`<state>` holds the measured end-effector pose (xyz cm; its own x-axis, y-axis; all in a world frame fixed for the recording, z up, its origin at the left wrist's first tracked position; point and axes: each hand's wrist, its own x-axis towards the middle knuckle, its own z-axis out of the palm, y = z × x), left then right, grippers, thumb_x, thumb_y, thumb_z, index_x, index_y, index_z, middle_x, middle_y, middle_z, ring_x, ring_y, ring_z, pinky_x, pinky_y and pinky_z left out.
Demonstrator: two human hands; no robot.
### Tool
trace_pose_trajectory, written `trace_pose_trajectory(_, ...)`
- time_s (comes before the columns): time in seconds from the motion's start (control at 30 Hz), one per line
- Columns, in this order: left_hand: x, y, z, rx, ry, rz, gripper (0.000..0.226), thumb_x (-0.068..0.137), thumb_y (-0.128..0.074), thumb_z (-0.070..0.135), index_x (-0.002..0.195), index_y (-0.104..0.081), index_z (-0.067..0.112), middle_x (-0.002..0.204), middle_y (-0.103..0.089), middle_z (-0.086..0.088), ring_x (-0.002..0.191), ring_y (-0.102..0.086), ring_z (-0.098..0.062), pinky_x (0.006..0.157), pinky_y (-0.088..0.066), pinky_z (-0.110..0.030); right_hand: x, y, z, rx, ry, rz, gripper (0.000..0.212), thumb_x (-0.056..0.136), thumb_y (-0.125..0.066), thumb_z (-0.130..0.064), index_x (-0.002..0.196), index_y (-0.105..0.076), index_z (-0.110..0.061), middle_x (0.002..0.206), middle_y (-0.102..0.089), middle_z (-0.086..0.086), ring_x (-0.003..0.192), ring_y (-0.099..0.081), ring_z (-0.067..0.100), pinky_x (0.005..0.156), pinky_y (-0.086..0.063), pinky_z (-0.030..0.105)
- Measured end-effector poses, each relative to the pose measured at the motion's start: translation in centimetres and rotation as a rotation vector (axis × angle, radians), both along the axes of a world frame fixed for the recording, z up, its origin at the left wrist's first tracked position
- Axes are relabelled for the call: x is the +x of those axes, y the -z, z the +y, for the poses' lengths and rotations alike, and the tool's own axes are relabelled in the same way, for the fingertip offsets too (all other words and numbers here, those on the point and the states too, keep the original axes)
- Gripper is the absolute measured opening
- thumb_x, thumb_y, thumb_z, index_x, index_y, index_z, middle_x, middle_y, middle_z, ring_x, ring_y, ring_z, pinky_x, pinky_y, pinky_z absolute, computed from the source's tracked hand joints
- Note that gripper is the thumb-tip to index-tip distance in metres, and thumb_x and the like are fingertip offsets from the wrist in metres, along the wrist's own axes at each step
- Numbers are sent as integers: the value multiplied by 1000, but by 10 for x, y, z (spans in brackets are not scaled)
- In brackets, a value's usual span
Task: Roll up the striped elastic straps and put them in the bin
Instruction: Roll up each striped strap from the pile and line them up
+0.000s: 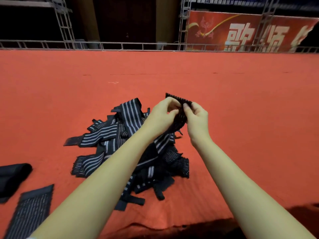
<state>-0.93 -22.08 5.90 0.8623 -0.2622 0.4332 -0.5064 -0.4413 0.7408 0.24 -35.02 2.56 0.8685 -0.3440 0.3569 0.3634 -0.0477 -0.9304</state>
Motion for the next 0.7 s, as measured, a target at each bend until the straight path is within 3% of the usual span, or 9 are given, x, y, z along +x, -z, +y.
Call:
trace_pose_trajectory(0.07, -12, -13, -7, -104, -101, -37, 20, 94, -59, 16, 112, -51, 16, 115, -57, -1, 92, -57, -7, 81, -46, -19, -19, -21, -4, 39, 2, -40, 11, 97, -54, -15, 97, -62, -9, 89, -66, 5, 77, -60, 11, 69, -51, 20)
trace_pose_trajectory(0.13, -22, -28, -12, -191, -127, -18, 34, 94, -60, 26, 123, -45, 19, 120, -48, 0, 85, -52, -1, 73, -42, -12, -40, -41, -9, 64, 4, -104, 12, 98, -50, -8, 94, -61, -9, 80, -62, -1, 69, -56, 3, 62, -46, 15)
trace_pose_trajectory(0.2, -31, -43, -13, -220, -83, -22, 37, 94, -60, 30, 128, -48, 21, 119, -53, 2, 90, -56, -7, 81, -48, -23, -55, -56, -14, 65, 0, -150, 15, 99, -48, -4, 94, -62, -9, 80, -63, -3, 68, -56, -1, 64, -46, 15)
trace_pose_trajectory(0.27, -43, -57, -17, -224, -22, -64, 26, 91, -60, 31, 111, -63, 14, 103, -68, -2, 93, -64, -19, 88, -52, -42, -71, -73, -18, 36, 16, -182, 15, 98, -47, -3, 96, -61, -7, 82, -63, -2, 72, -57, 2, 69, -47, 18)
trace_pose_trajectory(0.33, -54, -68, -20, -235, -13, -109, 26, 86, -60, 32, 93, -66, 8, 89, -71, -11, 88, -66, -29, 84, -51, -50, -84, -91, -21, 23, 32, -222, 16, 98, -46, -3, 97, -62, -6, 84, -64, -1, 77, -57, 7, 73, -48, 21)
trace_pose_trajectory(0.53, -81, -98, -19, -260, -31, -183, 33, 83, -58, 38, 87, -64, 6, 88, -69, -16, 88, -64, -34, 83, -51, -52, -114, -130, -21, -51, 15, -287, 17, 99, -46, -4, 100, -62, -5, 88, -65, 3, 83, -60, 13, 75, -49, 23)
trace_pose_trajectory(0.7, -100, -82, 0, -123, -50, -87, 23, 93, -60, 37, 107, -59, 19, 102, -66, 0, 90, -62, -17, 82, -52, -36, -121, -120, -17, -77, 9, -236, 16, 99, -47, -6, 97, -62, -5, 83, -64, 0, 79, -59, 13, 73, -48, 26)
